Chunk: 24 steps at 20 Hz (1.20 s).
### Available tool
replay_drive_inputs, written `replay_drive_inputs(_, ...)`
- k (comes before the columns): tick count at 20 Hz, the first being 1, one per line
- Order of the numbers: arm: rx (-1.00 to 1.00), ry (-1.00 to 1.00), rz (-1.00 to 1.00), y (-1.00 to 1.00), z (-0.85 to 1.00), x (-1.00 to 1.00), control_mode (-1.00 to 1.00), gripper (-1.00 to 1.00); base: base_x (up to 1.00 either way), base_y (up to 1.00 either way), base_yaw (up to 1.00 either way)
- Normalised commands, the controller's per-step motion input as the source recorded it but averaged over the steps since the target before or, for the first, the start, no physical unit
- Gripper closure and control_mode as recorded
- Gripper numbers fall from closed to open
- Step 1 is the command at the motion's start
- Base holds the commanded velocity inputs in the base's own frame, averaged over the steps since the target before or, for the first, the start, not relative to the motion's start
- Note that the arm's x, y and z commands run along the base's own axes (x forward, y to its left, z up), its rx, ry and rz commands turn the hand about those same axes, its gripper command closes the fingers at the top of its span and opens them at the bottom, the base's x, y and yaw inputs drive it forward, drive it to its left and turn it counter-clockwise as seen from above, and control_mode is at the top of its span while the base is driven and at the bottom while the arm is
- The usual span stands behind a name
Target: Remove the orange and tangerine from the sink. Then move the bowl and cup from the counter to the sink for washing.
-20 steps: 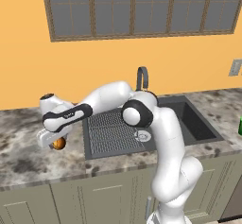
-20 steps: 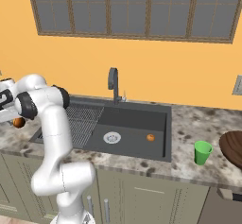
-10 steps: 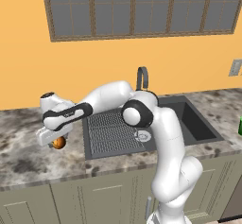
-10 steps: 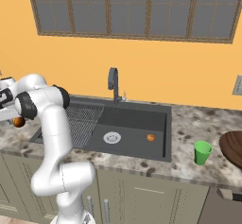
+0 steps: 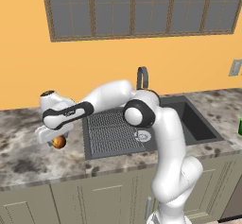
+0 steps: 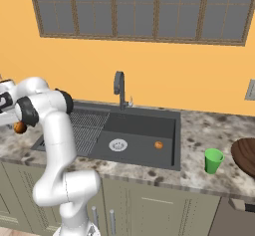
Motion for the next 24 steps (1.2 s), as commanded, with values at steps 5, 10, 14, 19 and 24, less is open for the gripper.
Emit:
replay_drive_inputs(5,-0.02,-0.07,-0.07,-0.05,0.26,-0.04,-1.00,-1.00,0.00,0.00,0.00)
replay_drive_inputs(10,0.00,-0.03,-0.09,-0.14,0.32,-0.10,-1.00,-1.00,0.00,0.00,0.00)
replay_drive_inputs(14,0.00,-0.05,-0.11,-0.24,0.27,-0.18,-1.00,-1.00,0.00,0.00,0.00)
replay_drive_inputs(19,0.02,-0.09,-0.08,-0.35,0.17,-0.24,-1.00,-1.00,0.00,0.00,0.00)
replay_drive_inputs(24,0.06,-0.15,-0.03,-0.39,0.13,-0.26,-1.00,-1.00,0.00,0.00,0.00)
